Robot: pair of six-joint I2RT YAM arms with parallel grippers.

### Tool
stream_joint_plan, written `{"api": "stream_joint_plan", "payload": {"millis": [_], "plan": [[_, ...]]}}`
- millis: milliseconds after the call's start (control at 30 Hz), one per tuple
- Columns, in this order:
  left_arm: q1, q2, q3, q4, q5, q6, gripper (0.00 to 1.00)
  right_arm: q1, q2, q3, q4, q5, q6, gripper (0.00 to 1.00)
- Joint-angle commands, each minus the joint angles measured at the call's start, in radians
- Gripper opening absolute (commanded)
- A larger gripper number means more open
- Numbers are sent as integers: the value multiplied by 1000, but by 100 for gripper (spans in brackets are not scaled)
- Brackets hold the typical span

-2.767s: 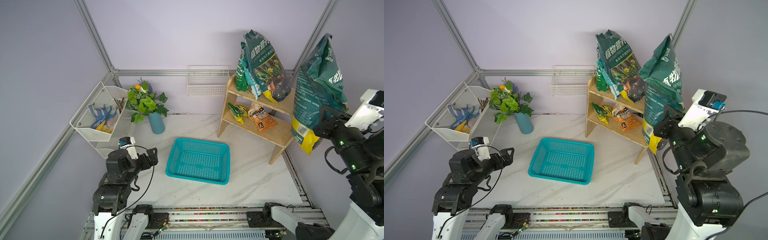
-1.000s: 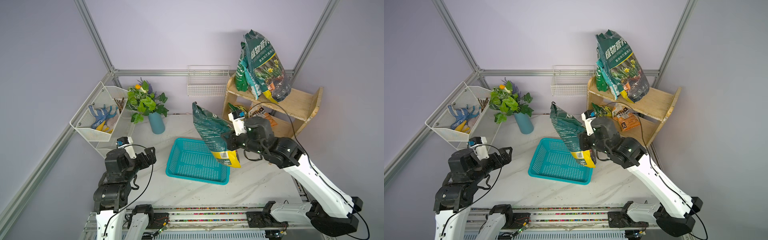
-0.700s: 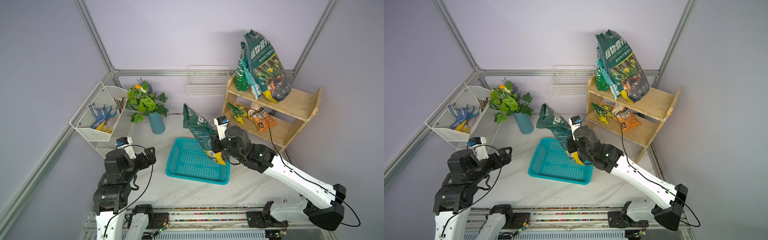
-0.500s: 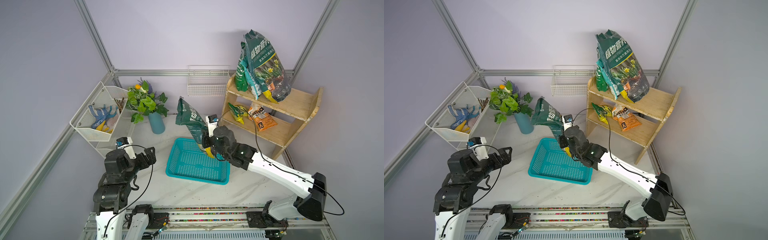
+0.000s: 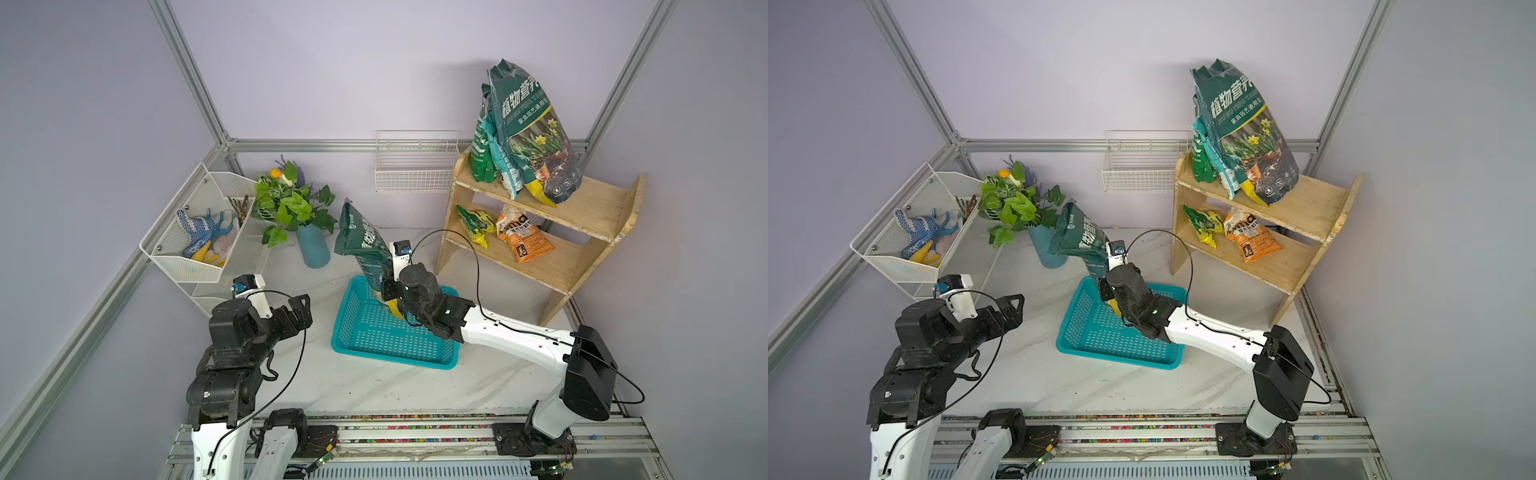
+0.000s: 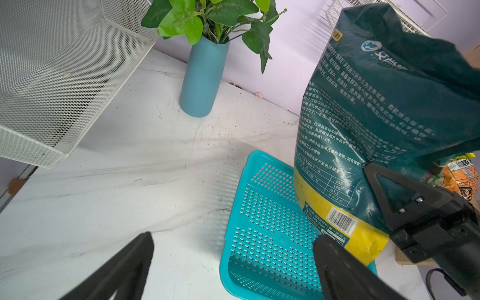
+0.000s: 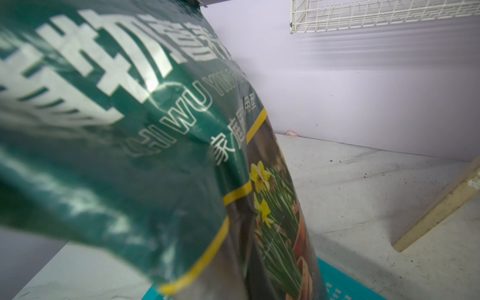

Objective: Take down the fertilizer bag from the shelf
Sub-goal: Place the fertilizer bag in the storage box.

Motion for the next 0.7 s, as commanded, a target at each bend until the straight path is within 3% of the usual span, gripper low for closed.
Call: {"api": "stream_joint_plan", "payload": {"millis": [0,667], "plan": [[5,-9,-46,14,7,-5,100,30,-74,33,298,65,6,0],[7,-9,-46,14,9,-5,100,83,121,-8,444,78,47,0]]}}
